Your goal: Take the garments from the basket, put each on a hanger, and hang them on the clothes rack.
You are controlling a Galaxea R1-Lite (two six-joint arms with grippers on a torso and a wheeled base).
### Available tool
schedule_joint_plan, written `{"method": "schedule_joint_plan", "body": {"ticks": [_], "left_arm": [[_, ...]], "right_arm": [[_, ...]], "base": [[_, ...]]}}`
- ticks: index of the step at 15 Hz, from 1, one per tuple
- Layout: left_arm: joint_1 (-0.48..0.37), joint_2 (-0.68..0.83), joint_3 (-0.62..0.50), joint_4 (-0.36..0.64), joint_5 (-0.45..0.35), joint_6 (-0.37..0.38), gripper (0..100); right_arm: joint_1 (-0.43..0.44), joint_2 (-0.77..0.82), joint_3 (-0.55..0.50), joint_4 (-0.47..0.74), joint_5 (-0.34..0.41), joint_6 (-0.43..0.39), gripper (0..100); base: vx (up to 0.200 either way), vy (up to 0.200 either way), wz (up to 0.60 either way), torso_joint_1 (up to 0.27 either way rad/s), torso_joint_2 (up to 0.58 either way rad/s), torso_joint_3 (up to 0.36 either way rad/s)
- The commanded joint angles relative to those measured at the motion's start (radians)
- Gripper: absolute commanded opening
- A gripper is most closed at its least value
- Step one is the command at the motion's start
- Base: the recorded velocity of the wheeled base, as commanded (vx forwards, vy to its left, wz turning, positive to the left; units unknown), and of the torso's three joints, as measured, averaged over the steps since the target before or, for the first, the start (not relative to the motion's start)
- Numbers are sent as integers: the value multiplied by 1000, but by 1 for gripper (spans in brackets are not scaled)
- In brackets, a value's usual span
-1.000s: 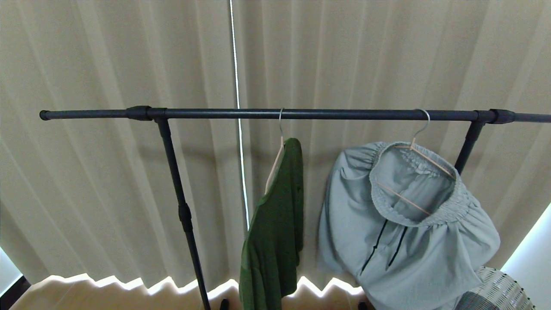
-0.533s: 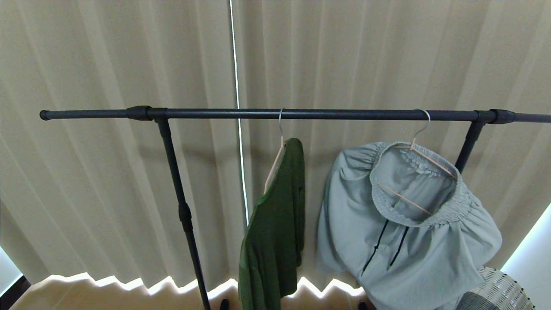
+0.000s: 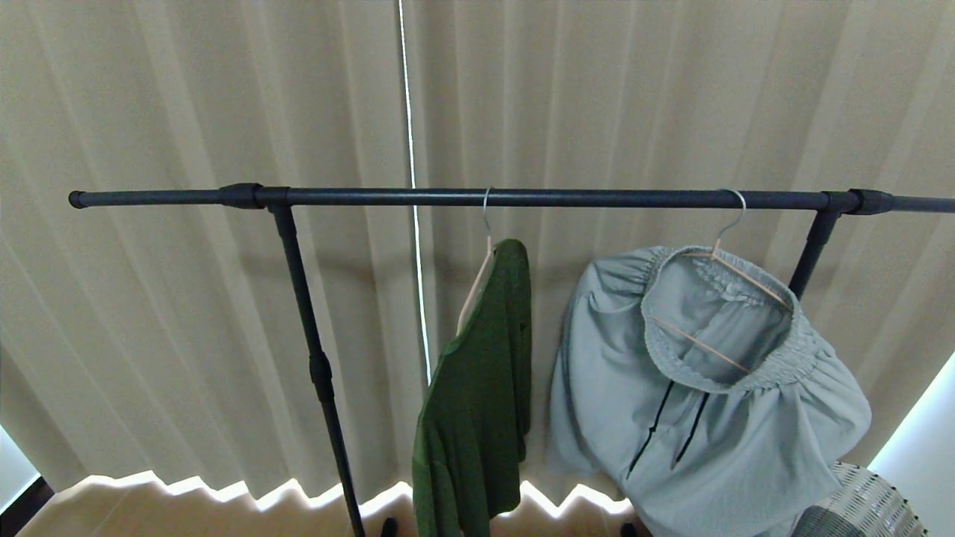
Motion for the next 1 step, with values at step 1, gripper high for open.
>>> {"method": "schedule_joint_plan", "body": {"ticks": [1], "left_arm": [[0, 0, 0, 0, 0, 0, 100]], "right_arm": [[0, 1, 0, 0, 0, -2, 100]], "base": [[0, 0, 0, 0, 0, 0]]}}
